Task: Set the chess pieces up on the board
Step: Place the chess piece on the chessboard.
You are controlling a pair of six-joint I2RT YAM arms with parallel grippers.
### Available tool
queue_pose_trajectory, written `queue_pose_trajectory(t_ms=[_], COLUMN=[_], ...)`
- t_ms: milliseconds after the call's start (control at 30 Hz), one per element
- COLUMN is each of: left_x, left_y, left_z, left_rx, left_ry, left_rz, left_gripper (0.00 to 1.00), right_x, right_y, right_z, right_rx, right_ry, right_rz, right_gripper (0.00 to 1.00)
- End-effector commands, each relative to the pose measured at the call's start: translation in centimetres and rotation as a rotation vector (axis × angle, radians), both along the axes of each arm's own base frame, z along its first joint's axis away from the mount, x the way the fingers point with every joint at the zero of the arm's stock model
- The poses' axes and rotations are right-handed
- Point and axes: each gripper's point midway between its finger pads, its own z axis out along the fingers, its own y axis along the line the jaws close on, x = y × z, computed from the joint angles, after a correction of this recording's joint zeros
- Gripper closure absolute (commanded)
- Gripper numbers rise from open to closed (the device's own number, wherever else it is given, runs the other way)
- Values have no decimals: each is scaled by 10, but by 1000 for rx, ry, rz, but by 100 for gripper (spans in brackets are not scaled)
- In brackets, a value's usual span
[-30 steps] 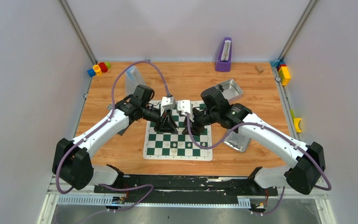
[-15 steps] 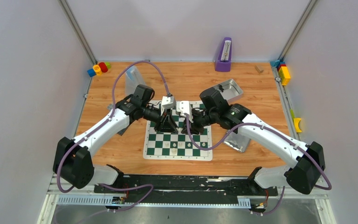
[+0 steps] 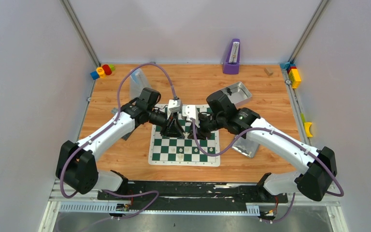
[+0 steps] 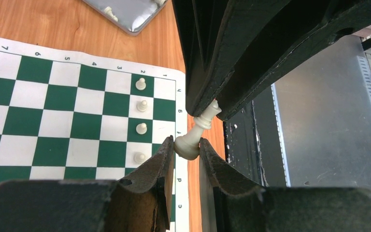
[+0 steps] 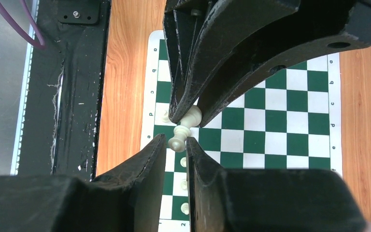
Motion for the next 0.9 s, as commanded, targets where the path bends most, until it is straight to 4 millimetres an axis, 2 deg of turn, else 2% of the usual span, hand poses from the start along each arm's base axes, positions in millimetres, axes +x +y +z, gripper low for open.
queue_pose_trajectory(t_ms=[0,200,333,467,500,567,667,867], left_x=[6,6,5,7,10,14,24,53], left_y=[-6,-6,-3,6,10,20,42,91], left_z=[16,15,12,8,9,9,8,14], left_rx=[-39,-38,-24,21,40,70,119,248], left_ry=[-23,-24,-36,-112,-151,-216,-299,-384], left_rz=[-9,-10,-6,21,45,81,155,397], left_gripper=[98,95,76,50,40,27,13,4], right_x=[1,0,1,-3,-5,-9,-14,-19], right_y=[6,6,3,-5,-7,-12,-16,-11], right_z=[17,16,18,9,5,-6,-21,-51], right_rx=[33,29,19,-22,-37,-70,-107,-191], right_ry=[-41,-38,-43,-46,-37,-12,27,127], right_rz=[19,22,15,26,29,35,44,66], right_gripper=[77,91,100,100,100,100,100,100])
